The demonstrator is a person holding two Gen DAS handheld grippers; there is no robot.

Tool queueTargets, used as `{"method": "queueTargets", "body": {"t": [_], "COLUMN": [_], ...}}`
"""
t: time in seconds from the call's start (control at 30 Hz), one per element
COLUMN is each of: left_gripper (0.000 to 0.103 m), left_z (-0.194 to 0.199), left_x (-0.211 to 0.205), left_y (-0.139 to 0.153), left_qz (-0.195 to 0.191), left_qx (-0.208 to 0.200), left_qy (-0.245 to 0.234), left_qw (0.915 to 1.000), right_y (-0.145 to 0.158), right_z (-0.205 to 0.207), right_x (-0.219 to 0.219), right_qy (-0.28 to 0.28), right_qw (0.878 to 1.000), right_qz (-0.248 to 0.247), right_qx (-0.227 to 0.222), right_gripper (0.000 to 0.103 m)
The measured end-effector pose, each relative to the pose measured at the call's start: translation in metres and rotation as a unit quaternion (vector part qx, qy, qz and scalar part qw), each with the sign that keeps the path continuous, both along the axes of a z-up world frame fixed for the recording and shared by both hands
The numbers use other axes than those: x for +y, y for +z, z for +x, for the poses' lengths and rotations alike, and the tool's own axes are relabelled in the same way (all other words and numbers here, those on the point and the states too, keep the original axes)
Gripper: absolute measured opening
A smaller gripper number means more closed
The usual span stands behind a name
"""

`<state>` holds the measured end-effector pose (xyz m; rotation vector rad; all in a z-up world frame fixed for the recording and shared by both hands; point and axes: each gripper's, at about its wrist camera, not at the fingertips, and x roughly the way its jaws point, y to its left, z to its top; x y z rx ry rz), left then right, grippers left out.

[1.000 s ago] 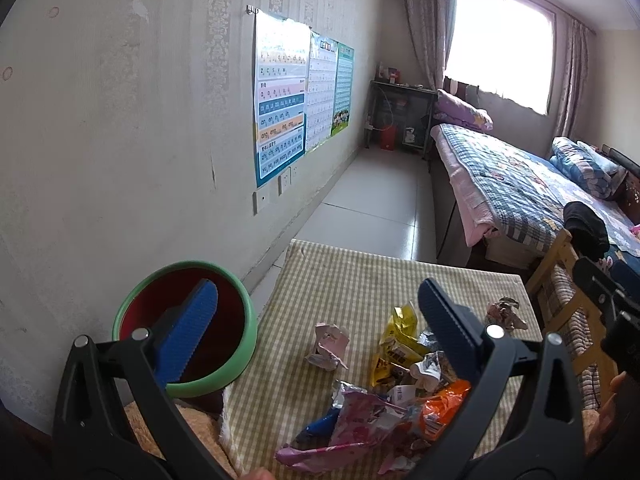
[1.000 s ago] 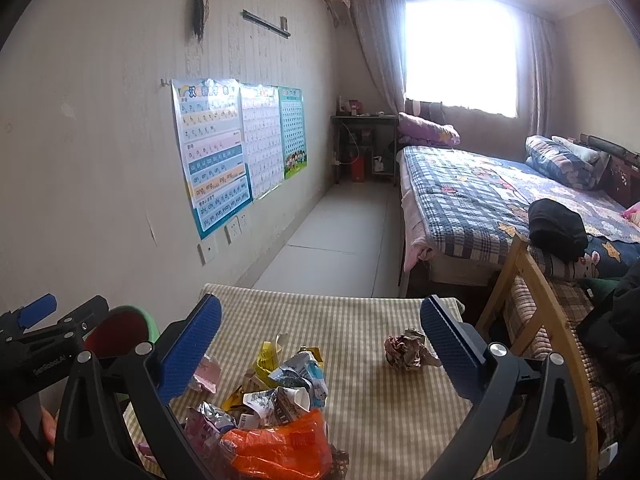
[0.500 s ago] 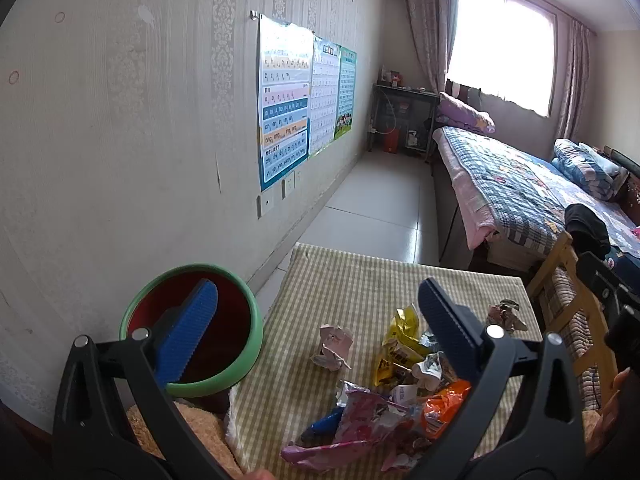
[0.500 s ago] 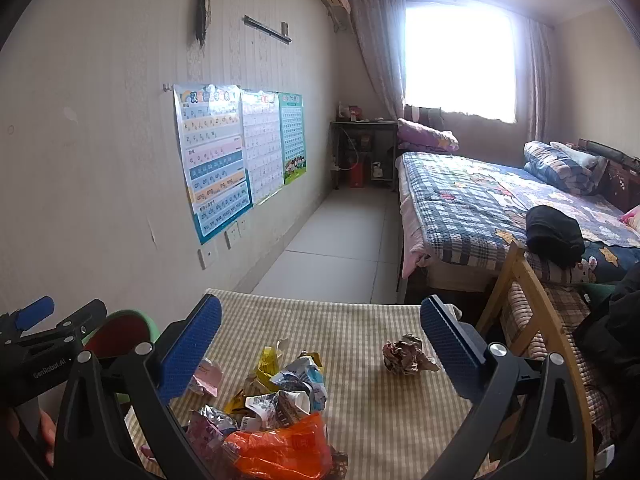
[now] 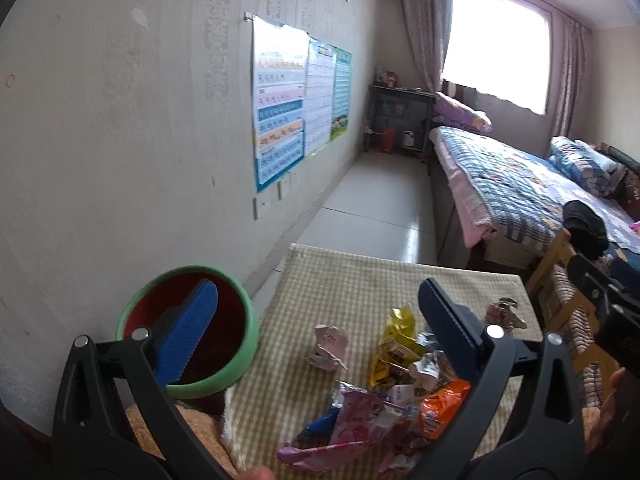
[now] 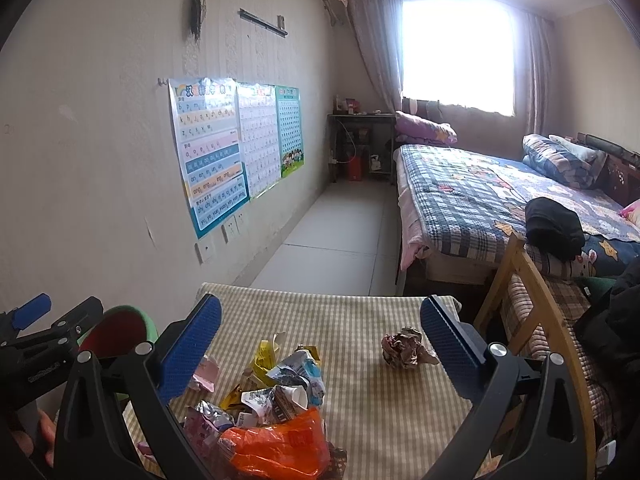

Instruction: Collect trash

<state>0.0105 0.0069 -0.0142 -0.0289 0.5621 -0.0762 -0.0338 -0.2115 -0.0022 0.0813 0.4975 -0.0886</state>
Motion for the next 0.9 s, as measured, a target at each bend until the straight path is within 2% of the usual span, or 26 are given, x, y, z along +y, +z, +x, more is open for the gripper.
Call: {"method": "queueTargets", "body": {"t": [0.1,0.2,0.27,0.43,0.47,0.53,0.6,0.63,0.77,0.83,0.9], "left_gripper": [0.099,0.099,0.099,0.099,0.098,0.089,0.076,0.073,0.047,0.046,0.046], "left_z": [0.005,0.007,0.007,0.014,0.015,0.014,0.012,0.011,0.014,0.009,0.002], "left_x": [0.003,0.009,0.013,0.010,0.010,0.008,0.004,0.003,0.006,0.004,0.000], "left_y": [-0.006,-0.014,-0.019,-0.037,-0.046,-0.062,-0.083,-0.096,-0.128,-0.136,-0.138], "left_qz": [-0.013,-0.012,-0.008,0.013,0.017,0.028,0.054,0.062,0.041,0.037,0.050], "left_qx": [0.021,0.038,0.041,0.065,0.083,0.111,0.143,0.162,0.231,0.239,0.238], "left_qy": [-0.021,-0.009,0.002,-0.019,-0.033,-0.051,-0.066,-0.075,-0.090,-0.099,-0.115], "left_qw": [0.9995,0.9992,0.9991,0.9976,0.9959,0.9921,0.9860,0.9819,0.9680,0.9651,0.9631], "right_y": [-0.003,-0.005,-0.009,-0.022,-0.026,-0.039,-0.053,-0.059,-0.084,-0.095,-0.105], "right_z": [0.001,-0.001,0.001,0.006,0.006,0.005,0.002,0.001,0.000,-0.001,-0.004], "right_x": [-0.003,-0.006,-0.006,-0.008,-0.009,-0.012,-0.014,-0.016,-0.017,-0.018,-0.018], "right_qy": [-0.001,-0.005,-0.006,0.005,0.007,0.007,0.008,0.012,0.027,0.037,0.051], "right_qw": [1.000,1.000,1.000,0.999,0.999,0.998,0.997,0.996,0.991,0.987,0.984], "right_qz": [0.003,0.004,0.004,0.003,0.003,-0.002,-0.002,0.000,0.006,0.012,0.021], "right_qx": [0.007,0.006,0.010,0.032,0.038,0.060,0.083,0.093,0.133,0.156,0.170], "right_gripper": [0.096,0.096,0.096,0.096,0.096,0.096,0.096,0.096,0.096,0.096,0.096]}}
